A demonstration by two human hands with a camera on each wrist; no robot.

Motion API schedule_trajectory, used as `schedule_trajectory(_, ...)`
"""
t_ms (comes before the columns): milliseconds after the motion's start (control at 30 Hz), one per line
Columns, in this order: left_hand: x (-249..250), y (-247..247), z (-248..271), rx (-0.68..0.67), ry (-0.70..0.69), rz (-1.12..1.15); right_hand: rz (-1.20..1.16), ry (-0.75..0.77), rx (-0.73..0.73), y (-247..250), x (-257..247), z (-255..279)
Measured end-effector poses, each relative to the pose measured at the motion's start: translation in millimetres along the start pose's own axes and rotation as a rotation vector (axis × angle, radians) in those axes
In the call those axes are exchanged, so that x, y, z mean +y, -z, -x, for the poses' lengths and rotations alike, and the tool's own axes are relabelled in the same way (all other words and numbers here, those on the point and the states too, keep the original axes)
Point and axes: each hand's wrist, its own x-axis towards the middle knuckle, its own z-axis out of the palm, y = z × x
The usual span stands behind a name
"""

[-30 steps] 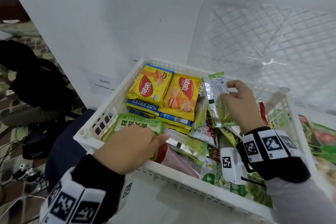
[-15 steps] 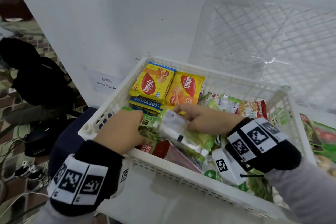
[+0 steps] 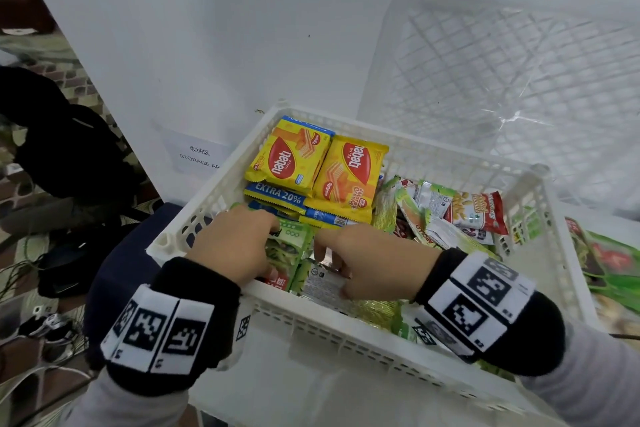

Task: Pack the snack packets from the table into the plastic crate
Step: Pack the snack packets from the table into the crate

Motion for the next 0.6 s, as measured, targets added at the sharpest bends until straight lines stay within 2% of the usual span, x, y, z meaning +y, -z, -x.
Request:
schedule_trajectory(67,-0.3,-0.2,-1.1,0.000,-0.012,-0.013,0.069,0.091,0.019,2.2,-0.7,4.4)
schedule_trajectory(167,-2.1,-1.3,-3.7,-0.025,-0.064,-0.031,0.157,0.163,-0.090,-3.0,-5.8,4.7)
schedule_trajectory(400,-4.9,-5.4,-11.3,-0.105,-0.107,-0.052,0.145,0.163,-0.154,-16.3,-4.2,-0.2)
schedule_trajectory(467,-5.5,-4.4,-10.5,-0.103,-0.114,-0.051,0.069,0.168,-0.124,-13.9,0.0,-0.5)
schedule_trajectory(534,-5.2,-0.5,-6.8,-0.090,-0.134,-0.055,-0.135,0.124,-0.084,-6.4,9.2,3.6)
schedule_trajectory(600,-3.3,8.7,0.8,-0.085,-0.168,-0.062,-0.356,0.070,0.022,7.2,24.3,12.4)
